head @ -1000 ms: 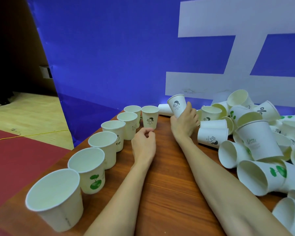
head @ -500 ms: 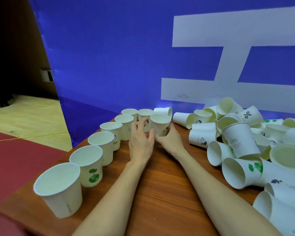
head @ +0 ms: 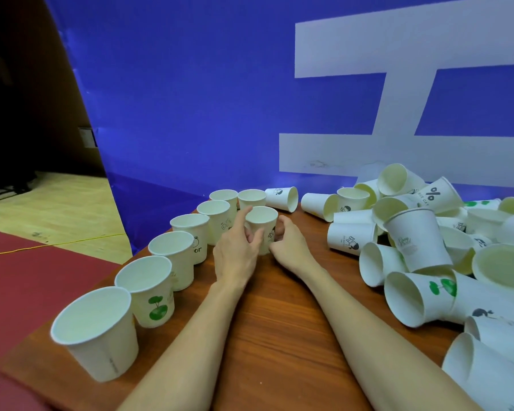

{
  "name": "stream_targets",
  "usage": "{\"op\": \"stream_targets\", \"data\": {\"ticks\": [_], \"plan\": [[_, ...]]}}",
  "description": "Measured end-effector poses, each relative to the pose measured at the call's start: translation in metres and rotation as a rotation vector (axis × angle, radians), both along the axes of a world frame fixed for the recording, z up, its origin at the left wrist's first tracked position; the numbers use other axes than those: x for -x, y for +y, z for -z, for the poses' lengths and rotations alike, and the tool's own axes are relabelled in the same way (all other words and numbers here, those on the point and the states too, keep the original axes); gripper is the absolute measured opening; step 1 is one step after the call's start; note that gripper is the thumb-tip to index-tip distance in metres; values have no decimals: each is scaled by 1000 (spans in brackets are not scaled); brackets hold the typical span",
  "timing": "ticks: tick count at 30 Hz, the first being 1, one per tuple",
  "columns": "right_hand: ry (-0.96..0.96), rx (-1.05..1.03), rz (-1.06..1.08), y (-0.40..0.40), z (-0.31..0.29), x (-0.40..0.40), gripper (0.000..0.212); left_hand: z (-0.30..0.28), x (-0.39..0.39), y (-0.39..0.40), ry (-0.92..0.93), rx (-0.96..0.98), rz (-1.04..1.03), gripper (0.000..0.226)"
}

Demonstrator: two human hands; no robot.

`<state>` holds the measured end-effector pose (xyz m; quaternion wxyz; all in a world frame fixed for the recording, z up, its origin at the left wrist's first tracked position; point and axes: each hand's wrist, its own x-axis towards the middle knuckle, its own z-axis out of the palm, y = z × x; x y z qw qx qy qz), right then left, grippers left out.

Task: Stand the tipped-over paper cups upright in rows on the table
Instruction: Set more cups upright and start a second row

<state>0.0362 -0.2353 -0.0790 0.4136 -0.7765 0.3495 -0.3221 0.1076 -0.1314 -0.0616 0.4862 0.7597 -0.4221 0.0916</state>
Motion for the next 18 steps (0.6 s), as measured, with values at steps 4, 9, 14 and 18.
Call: {"op": "stream_targets", "data": {"ticks": [4, 9, 14, 18], "plan": [[-33, -39, 33, 3, -5, 6, 59, 0, 2, -1, 53, 67, 58, 55], [-39, -61, -11, 4, -4, 5, 59, 5, 1, -4, 79, 40, 70, 57], [-30, -80, -41, 5, -3, 4, 57, 10, -4, -7, 75, -3, 45, 61], [-19, -81, -35, 3, -2, 3, 50, 12, -7, -9, 120, -40, 28, 64]]}}
